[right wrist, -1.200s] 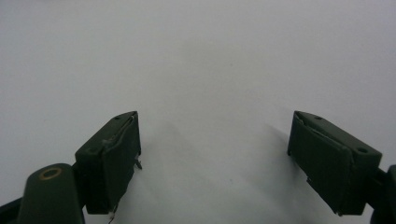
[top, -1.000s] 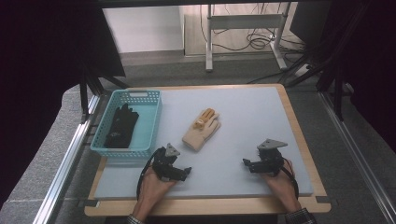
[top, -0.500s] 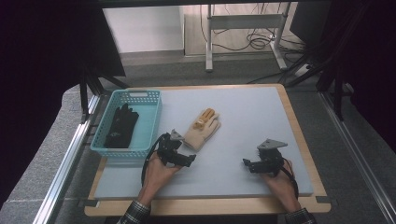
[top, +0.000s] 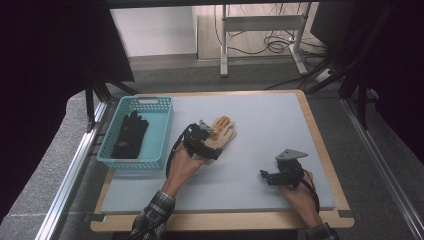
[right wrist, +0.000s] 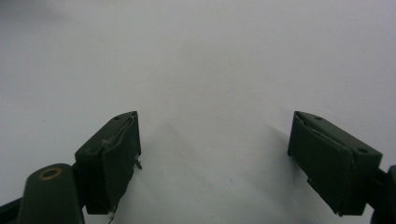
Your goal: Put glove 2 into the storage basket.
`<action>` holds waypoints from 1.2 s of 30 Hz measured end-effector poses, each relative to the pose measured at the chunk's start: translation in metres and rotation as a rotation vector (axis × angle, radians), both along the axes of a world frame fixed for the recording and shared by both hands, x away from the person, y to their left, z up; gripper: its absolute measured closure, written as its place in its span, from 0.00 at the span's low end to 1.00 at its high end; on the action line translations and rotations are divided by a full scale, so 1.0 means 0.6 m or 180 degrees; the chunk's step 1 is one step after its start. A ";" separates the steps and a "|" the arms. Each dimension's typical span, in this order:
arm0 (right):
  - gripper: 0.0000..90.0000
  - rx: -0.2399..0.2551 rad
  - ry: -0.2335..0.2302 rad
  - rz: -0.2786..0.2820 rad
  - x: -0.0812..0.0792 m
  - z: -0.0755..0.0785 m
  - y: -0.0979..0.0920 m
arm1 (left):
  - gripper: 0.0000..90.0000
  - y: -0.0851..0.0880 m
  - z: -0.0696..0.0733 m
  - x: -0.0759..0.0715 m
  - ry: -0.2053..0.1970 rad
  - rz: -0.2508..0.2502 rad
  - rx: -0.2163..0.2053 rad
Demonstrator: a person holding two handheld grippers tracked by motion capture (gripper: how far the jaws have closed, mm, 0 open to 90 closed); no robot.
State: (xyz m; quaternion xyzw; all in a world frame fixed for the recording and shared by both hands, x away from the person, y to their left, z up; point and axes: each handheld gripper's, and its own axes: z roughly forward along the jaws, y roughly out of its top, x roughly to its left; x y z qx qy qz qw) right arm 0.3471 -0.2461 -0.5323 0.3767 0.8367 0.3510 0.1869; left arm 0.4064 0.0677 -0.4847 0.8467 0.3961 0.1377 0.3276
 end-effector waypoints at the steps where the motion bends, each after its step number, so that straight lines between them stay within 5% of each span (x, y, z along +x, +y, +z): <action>1: 0.18 0.0000 0.0000 0.0000 0.000 0.000 0.000 | 0.03 -0.006 0.000 0.009 0.0011 0.0011 0.0030; 8: 0.18 0.0000 0.0000 0.0003 0.000 0.000 0.000 | 0.02 -0.035 -0.018 0.071 0.0196 0.0119 0.0134; 14: 0.18 0.0000 0.0001 0.0002 0.000 0.000 0.000 | 0.02 -0.044 -0.048 0.100 0.0406 0.0162 0.0177; 18: 0.18 0.0000 0.0000 0.0003 0.000 0.000 0.000 | 0.08 -0.052 -0.067 0.100 0.0452 0.0113 0.0330; 20: 0.18 0.0000 0.0000 0.0003 0.000 0.000 0.000 | 0.11 -0.049 -0.065 0.096 0.0422 0.0145 0.0270; 25: 0.18 -0.0002 -0.0001 0.0003 0.000 0.000 0.000 | 0.42 -0.044 -0.055 0.089 0.0432 0.0158 0.0273; 28: 0.18 -0.0003 -0.0001 0.0002 0.000 0.000 0.000 | 0.52 -0.044 -0.053 0.087 0.0446 0.0151 0.0280; 36: 0.18 -0.0002 -0.0001 0.0003 0.000 0.000 0.000 | 0.61 -0.032 -0.048 0.086 0.0558 0.0142 0.0142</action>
